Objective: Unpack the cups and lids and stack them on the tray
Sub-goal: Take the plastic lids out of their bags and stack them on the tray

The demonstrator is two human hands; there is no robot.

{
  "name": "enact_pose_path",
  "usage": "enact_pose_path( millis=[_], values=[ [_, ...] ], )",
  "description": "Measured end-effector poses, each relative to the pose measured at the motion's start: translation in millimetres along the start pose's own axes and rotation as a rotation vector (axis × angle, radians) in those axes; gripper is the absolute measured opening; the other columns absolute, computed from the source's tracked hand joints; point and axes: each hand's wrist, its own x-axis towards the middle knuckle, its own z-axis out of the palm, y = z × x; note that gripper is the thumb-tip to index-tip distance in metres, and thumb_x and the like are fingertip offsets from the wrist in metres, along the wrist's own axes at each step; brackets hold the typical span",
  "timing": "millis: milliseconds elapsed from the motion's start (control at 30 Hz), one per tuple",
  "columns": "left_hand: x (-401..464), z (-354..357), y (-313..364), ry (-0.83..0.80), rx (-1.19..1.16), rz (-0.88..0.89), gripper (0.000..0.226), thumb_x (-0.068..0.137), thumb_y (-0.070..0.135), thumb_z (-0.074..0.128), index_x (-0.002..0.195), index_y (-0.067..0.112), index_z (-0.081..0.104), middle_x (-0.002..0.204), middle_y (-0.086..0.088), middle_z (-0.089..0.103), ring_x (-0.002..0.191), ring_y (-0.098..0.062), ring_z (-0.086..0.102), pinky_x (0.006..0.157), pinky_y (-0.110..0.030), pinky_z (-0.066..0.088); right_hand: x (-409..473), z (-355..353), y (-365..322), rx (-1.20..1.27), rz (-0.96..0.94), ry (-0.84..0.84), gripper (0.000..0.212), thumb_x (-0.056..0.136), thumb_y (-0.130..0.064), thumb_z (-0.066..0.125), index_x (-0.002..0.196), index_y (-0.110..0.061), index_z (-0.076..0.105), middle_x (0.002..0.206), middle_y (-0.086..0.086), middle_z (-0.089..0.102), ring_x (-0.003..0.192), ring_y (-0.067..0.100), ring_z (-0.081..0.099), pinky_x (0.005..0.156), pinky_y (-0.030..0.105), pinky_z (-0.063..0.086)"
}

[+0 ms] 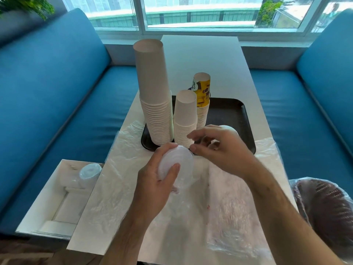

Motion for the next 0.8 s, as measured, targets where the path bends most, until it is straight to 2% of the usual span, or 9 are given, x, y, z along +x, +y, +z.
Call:
enact_pose_path(
  millis=[100,200,333,400,567,633,700,733,800],
  values=[
    [0,1,1,-0.004,-0.017,-0.009,0.040,0.091,0.032,0.064,0.116,0.058,0.048,0.115,0.041,0.046,0.099,0.000,0.060,0.064,-0.015,0.056,-10,12,-8,-0.019,-0.024,-0.068,0.031,0.086,-0.033,0.077,0.117,-0.035,0.072,0.107,-0.024,0.063,0.096,-0.001,0.064,0.080,0.010,0.054],
    [-1,2,2,-0.002,-0.040,-0.027,0.041,0.091,0.029,0.066,0.115,0.058,0.049,0.112,0.043,0.047,0.099,-0.001,0.061,0.065,-0.019,0.059,-18,21,-9,-0.041,-0.027,-0.002,0.035,0.084,-0.032,0.079,0.119,-0.033,0.071,0.106,-0.026,0.063,0.096,-0.004,0.063,0.079,0.008,0.053],
    [-4,2,0,0.011,-0.021,-0.050,0.042,0.087,0.031,0.070,0.113,0.056,0.049,0.112,0.037,0.047,0.099,-0.005,0.060,0.069,-0.023,0.062,-26,25,-10,0.024,0.007,0.027,0.028,0.084,-0.028,0.080,0.110,-0.033,0.071,0.102,-0.023,0.067,0.095,-0.005,0.064,0.076,0.006,0.051],
    [-5,2,-1,0.018,0.010,-0.052,0.044,0.086,0.031,0.073,0.112,0.057,0.048,0.111,0.038,0.045,0.098,-0.004,0.058,0.068,-0.020,0.060,-29,24,-12,0.063,0.043,0.004,0.022,0.085,-0.026,0.079,0.103,-0.035,0.068,0.098,-0.023,0.068,0.095,-0.007,0.064,0.076,0.006,0.051],
    [-7,1,2,-0.036,0.118,-0.050,0.058,0.080,0.035,0.080,0.110,0.063,0.039,0.108,0.040,0.039,0.095,0.001,0.053,0.063,-0.005,0.051,-31,15,-10,0.175,0.064,-0.008,0.014,0.085,-0.019,0.079,0.094,-0.025,0.070,0.088,-0.018,0.070,0.093,0.003,0.068,0.078,0.012,0.054],
    [-6,1,2,-0.034,0.156,-0.056,0.060,0.078,0.037,0.082,0.112,0.059,0.038,0.109,0.035,0.040,0.095,0.000,0.053,0.068,-0.008,0.052,-30,13,-11,0.206,0.062,0.004,0.013,0.085,-0.017,0.077,0.095,-0.022,0.069,0.090,-0.015,0.070,0.092,0.008,0.069,0.075,0.014,0.055],
    [-6,2,1,-0.014,0.172,-0.065,0.067,0.076,0.036,0.084,0.119,0.052,0.035,0.111,0.031,0.040,0.097,-0.002,0.052,0.075,-0.014,0.054,-30,9,-12,0.360,0.090,0.025,0.012,0.087,-0.013,0.074,0.097,-0.015,0.067,0.089,-0.009,0.070,0.092,0.014,0.071,0.073,0.021,0.059],
    [-7,2,0,-0.007,0.147,-0.067,0.070,0.077,0.034,0.084,0.123,0.050,0.034,0.111,0.033,0.041,0.099,-0.002,0.052,0.074,-0.016,0.056,-30,6,-12,0.453,0.112,0.043,0.012,0.088,-0.011,0.073,0.098,-0.012,0.066,0.087,-0.008,0.070,0.091,0.017,0.073,0.073,0.026,0.061],
    [-9,1,-1,-0.007,0.040,-0.063,0.061,0.083,0.028,0.079,0.123,0.051,0.039,0.113,0.039,0.042,0.098,-0.004,0.059,0.069,-0.022,0.061,-30,-1,-11,0.556,0.153,0.105,0.015,0.089,-0.009,0.071,0.103,-0.009,0.065,0.089,-0.004,0.072,0.093,0.020,0.074,0.073,0.032,0.063]
  ],
)
